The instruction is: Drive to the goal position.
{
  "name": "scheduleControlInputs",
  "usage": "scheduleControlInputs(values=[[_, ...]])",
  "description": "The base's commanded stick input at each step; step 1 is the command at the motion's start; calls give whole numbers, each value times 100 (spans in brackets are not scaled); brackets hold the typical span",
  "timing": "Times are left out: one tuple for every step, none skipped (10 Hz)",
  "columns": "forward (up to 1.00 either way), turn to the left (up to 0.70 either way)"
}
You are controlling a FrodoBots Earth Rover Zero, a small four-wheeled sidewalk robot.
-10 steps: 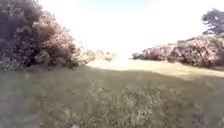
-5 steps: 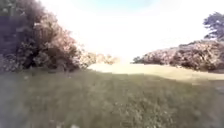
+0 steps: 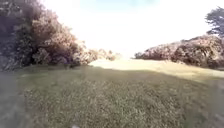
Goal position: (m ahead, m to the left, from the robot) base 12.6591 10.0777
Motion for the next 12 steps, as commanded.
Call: scheduleControlInputs(values=[[70, 0], [70, 0], [70, 0], [70, 0], [70, 0], [70, 0], [70, 0], [70, 0], [70, 0], [70, 0], [70, 0], [70, 0]])
